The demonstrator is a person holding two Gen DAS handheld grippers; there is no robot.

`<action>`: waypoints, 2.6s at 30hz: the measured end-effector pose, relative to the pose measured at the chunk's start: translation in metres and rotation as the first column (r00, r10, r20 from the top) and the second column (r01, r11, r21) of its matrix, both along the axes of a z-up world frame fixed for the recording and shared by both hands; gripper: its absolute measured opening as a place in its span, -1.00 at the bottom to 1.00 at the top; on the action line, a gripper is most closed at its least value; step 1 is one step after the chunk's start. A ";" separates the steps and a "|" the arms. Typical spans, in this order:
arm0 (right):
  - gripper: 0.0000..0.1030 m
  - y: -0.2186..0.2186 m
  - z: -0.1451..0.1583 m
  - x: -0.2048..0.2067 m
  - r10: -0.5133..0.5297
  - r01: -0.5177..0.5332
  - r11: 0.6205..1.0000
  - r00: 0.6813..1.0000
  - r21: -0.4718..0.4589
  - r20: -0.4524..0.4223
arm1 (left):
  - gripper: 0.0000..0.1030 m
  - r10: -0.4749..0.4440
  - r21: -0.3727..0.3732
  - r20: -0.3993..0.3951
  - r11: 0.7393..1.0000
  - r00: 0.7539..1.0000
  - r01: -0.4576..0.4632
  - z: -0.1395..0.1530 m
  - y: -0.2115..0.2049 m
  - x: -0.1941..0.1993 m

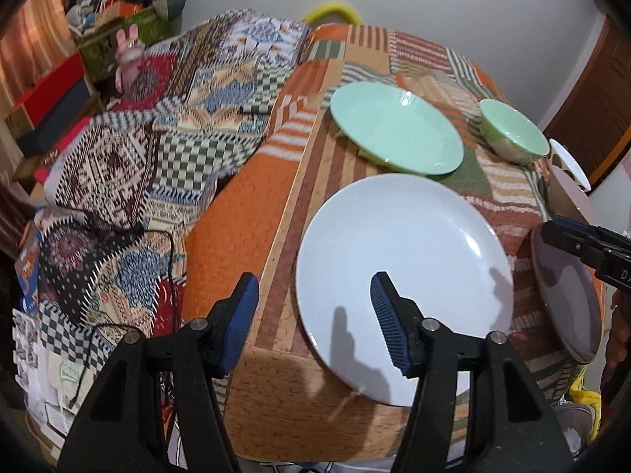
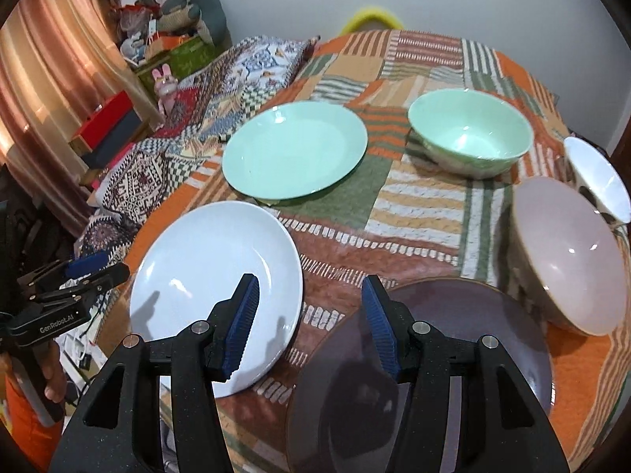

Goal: Organize plates and bowls

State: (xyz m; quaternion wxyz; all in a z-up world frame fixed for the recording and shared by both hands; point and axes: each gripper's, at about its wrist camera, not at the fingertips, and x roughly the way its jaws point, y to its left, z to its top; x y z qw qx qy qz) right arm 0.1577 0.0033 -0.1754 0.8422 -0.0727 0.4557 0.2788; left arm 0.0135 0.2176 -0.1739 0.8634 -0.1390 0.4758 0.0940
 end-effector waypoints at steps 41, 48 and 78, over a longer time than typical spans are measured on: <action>-0.55 0.048 -0.049 0.022 0.045 -0.066 0.988 0.988 -0.139 -0.150 | -0.36 -0.075 -0.138 -0.041 0.988 0.996 0.069 -0.045 0.002 0.010; -0.57 0.047 -0.047 0.020 0.037 -0.058 0.990 0.987 -0.130 -0.155 | -0.36 -0.080 -0.076 -0.035 0.994 0.996 0.077 -0.037 -0.006 0.004; -0.17 0.041 -0.044 0.034 0.019 -0.038 0.991 0.989 -0.131 -0.146 | -0.37 -0.052 -0.134 -0.031 0.990 0.998 0.047 -0.043 -0.003 0.001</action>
